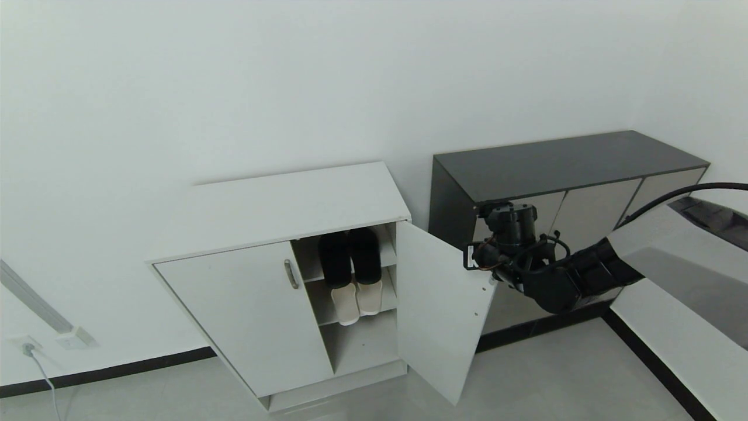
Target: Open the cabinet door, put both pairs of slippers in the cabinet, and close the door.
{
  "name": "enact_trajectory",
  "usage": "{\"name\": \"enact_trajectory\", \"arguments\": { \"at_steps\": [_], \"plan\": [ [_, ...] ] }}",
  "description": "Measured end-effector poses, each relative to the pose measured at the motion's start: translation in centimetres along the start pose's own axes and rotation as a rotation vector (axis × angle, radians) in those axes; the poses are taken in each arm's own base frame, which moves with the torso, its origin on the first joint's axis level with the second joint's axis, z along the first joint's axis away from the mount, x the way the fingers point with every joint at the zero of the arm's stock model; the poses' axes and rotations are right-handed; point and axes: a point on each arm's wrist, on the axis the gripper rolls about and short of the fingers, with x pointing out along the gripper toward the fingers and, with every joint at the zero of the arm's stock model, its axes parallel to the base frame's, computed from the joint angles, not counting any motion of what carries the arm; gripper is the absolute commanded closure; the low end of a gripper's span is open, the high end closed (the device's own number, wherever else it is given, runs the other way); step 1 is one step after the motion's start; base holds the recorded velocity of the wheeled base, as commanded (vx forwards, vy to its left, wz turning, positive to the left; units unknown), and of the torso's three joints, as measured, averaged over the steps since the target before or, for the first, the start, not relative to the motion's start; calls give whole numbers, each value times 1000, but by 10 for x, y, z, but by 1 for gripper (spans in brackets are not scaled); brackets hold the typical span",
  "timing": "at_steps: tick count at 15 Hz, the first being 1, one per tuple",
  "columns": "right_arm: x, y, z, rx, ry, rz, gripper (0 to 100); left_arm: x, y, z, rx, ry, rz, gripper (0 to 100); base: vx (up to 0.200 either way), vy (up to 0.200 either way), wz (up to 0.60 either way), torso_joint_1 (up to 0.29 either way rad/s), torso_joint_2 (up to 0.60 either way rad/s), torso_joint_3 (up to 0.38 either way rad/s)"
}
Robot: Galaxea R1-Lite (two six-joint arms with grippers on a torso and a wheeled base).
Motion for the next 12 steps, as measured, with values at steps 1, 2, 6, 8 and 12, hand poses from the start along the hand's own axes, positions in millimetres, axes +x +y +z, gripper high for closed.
{"name": "enact_trajectory", "arguments": {
  "at_steps": [1, 2, 6, 8, 12],
  "plan": [
    [2, 0, -2, -1, 6, -2, 100, 0, 0, 0, 0, 0, 0, 100, 0, 0, 0, 0, 0, 0],
    [4, 0, -4, -3, 9, -3, 100, 0, 0, 0, 0, 0, 0, 100, 0, 0, 0, 0, 0, 0],
    [8, -1, -10, -5, 21, -7, 100, 0, 0, 0, 1, 1, -1, 100, 0, 0, 0, 0, 0, 0],
    [8, 0, -11, -6, 24, -6, 100, 0, 0, 0, 1, 0, -1, 100, 0, 0, 0, 0, 0, 0],
    [0, 16, -17, -18, 26, 23, 100, 0, 0, 0, 0, 1, -1, 100, 0, 0, 0, 0, 0, 0]
  ]
}}
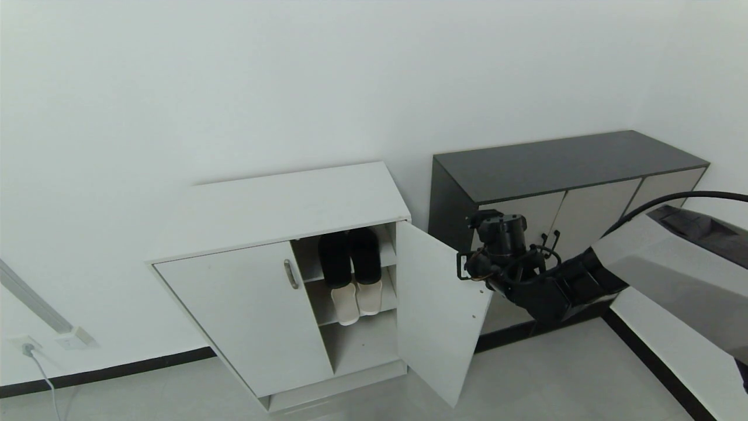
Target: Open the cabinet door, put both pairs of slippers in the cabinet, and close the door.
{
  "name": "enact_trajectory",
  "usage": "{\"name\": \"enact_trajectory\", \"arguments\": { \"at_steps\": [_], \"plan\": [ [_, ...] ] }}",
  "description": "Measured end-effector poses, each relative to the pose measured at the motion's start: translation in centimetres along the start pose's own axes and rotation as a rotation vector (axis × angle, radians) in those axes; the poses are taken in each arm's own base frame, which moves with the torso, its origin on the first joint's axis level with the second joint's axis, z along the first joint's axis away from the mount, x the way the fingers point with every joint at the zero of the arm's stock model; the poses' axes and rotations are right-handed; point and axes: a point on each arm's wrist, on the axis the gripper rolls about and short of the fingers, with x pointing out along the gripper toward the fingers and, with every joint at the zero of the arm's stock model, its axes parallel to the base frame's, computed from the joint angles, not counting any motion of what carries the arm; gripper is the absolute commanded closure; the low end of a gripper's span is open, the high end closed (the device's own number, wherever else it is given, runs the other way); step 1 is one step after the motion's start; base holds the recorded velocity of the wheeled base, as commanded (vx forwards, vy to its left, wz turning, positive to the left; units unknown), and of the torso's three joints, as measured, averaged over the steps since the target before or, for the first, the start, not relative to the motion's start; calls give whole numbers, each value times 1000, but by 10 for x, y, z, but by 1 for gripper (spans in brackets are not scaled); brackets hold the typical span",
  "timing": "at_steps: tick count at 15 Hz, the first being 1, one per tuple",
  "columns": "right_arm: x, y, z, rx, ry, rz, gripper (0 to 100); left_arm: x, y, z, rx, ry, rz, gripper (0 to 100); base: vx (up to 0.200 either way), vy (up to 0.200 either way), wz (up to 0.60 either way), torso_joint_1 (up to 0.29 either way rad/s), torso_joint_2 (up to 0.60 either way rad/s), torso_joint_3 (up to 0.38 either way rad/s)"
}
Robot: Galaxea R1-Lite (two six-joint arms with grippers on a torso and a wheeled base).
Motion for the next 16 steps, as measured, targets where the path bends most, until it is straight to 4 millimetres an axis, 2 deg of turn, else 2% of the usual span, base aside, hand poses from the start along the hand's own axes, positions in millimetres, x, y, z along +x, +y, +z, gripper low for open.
{"name": "enact_trajectory", "arguments": {
  "at_steps": [4, 6, 11, 16],
  "plan": [
    [-27, 37, -10, -31, -9, 99, 100, 0, 0, 0, 0, -1, 1, 100, 0, 0, 0, 0, 0, 0],
    [-39, 48, -8, -34, -51, 129, 100, 0, 0, 0, 0, -1, 1, 100, 0, 0, 0, 0, 0, 0],
    [-60, 52, -14, -90, -50, 173, 100, 0, 0, 0, -1, -1, 1, 100, 0, 0, 0, 0, 0, 0],
    [-65, 54, -15, -95, -47, 186, 100, 0, 0, 0, -1, -1, 1, 100, 0, 0, 0, 0, 0, 0]
  ]
}}
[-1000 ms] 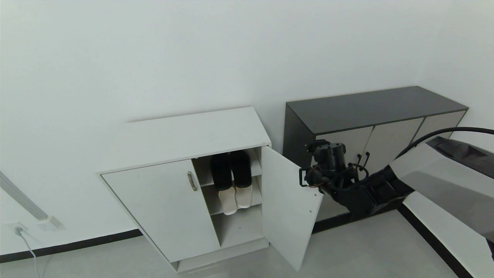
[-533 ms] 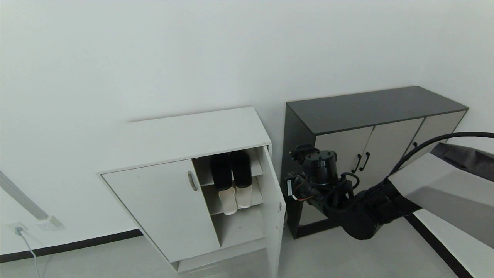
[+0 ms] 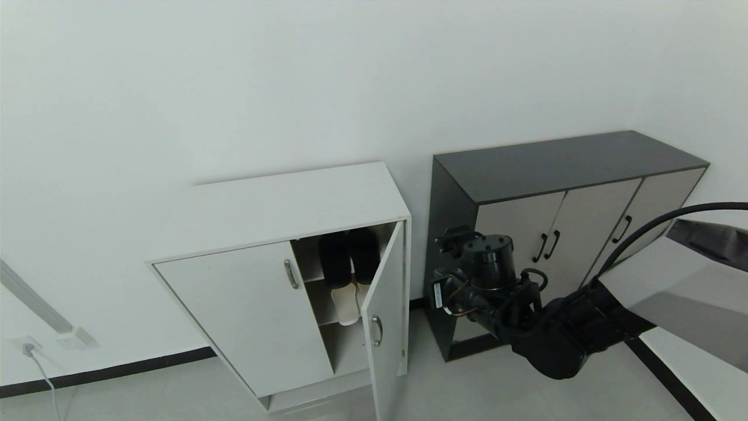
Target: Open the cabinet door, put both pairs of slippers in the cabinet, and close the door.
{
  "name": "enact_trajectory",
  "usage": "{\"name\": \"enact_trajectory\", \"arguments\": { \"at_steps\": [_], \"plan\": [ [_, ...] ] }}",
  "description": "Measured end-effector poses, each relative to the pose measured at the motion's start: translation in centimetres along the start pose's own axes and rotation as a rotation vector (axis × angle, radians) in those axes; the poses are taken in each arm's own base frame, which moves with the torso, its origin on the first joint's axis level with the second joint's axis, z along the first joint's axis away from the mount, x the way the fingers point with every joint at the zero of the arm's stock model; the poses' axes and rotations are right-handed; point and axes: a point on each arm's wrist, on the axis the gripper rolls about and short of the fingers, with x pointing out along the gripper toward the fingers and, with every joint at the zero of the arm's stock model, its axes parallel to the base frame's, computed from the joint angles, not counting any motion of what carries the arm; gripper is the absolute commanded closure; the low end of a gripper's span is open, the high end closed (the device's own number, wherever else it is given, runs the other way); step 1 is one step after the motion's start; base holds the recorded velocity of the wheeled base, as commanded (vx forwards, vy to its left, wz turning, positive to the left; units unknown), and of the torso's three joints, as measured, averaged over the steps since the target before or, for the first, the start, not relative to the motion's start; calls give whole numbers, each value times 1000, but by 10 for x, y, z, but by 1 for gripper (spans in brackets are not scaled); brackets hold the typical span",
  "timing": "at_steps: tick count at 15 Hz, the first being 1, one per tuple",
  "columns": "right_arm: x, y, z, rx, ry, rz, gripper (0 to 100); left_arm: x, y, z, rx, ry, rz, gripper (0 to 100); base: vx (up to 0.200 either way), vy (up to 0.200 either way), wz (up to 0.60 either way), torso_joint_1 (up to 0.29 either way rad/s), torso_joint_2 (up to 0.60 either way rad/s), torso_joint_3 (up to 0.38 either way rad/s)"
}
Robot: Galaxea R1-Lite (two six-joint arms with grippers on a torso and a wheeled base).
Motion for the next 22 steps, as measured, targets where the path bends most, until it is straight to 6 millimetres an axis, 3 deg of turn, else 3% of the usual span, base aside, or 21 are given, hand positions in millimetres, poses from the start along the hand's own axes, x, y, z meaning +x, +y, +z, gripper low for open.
{"name": "enact_trajectory", "arguments": {
  "at_steps": [7, 15, 18, 22],
  "plan": [
    [-2, 2, 4, 7, -26, 16, 100, 0, 0, 0, 0, 1, -1, 100, 0, 0, 514, 2, 3, 2],
    [-5, -9, 10, -3, -101, -4, 100, 0, 0, 0, 0, 0, 2, 100, 0, 0, 0, 0, 0, 0],
    [-16, -17, 10, -5, -87, -7, 100, 0, 0, 0, 1, 0, 0, 100, 0, 0, 0, 0, 0, 0],
    [-50, -28, 4, -16, -42, 21, 100, 0, 0, 0, 1, 0, 0, 100, 200, 0, 0, -4, -2, 1]
  ]
}}
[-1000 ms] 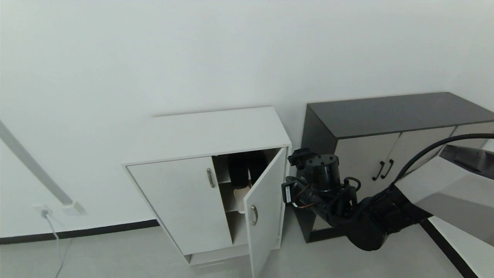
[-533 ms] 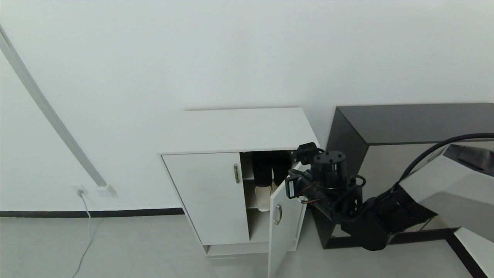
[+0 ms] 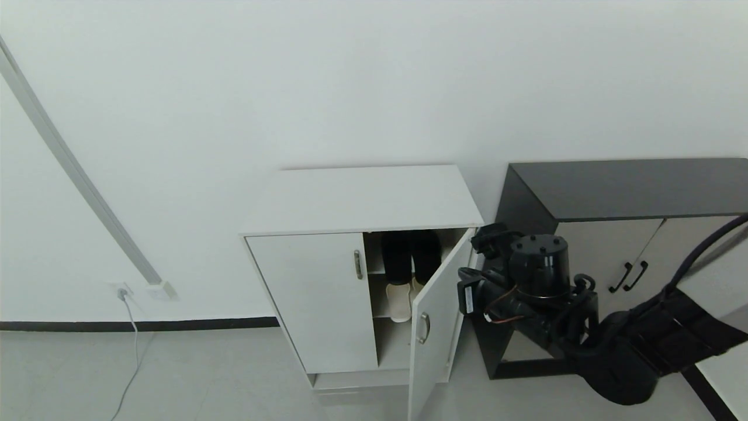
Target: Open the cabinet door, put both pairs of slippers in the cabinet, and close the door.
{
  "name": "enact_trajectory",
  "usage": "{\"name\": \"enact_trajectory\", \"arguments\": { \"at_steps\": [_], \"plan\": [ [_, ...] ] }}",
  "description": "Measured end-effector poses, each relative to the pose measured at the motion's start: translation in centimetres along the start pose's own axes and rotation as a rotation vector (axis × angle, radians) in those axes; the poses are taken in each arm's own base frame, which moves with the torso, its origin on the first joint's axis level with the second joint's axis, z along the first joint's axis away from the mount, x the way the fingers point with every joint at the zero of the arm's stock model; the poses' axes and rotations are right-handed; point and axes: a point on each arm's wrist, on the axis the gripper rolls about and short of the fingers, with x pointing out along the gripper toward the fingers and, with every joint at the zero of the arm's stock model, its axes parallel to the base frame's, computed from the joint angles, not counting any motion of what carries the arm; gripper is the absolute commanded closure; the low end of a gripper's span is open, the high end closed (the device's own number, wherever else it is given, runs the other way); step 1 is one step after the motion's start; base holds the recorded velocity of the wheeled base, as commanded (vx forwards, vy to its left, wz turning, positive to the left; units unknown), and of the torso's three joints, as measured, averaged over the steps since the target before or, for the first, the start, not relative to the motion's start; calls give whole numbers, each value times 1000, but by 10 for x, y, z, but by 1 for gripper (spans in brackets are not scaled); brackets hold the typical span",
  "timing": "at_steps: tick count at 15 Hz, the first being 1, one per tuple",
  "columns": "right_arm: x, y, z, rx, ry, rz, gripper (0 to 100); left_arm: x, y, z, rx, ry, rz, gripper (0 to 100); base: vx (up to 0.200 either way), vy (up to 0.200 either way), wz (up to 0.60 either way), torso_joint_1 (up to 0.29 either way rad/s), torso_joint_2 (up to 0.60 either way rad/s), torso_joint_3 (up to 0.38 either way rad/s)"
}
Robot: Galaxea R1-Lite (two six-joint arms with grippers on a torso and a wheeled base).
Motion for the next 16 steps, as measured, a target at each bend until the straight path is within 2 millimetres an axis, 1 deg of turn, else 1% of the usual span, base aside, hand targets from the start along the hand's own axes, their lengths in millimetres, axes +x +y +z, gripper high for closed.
{"name": "enact_trajectory", "arguments": {
  "at_steps": [1, 3, 5, 7, 8, 9, 11, 16],
  "plan": [
    [-9, -3, -3, -3, 14, 0, 100, 0, 0, 0, 0, 0, 0, 100, 200, 0, 0, 7, 2, 2],
    [-27, -9, -12, -8, 50, 2, 100, 0, 0, 0, -1, 0, 1, 100, 0, 0, 0, 0, 0, 0],
    [-43, -12, -22, -12, 80, 42, 100, 0, 0, 0, -1, 1, 1, 100, 0, 0, 0, 0, 0, 0],
    [-52, -14, -30, -7, 108, 73, 100, 0, 0, 0, -1, 0, 0, 100, 0, 0, 0, 0, 0, 0],
    [-53, -14, -32, 0, 117, 77, 100, 0, 0, 0, -1, 0, 1, 100, 0, 0, 0, 0, 0, 0],
    [-50, -14, -33, 6, 122, 76, 100, 0, 0, 0, -1, 0, 1, 100, 0, 0, 0, 0, 0, 0],
    [-38, -11, -33, 14, 120, 77, 100, 0, 0, 0, -1, 0, 3, 100, 0, 0, 0, 0, 0, 0],
    [5, 0, -42, 19, 126, 78, 100, 0, 0, 0, -3, 0, 3, 100, 0, 0, 0, 0, 0, 0]
  ]
}}
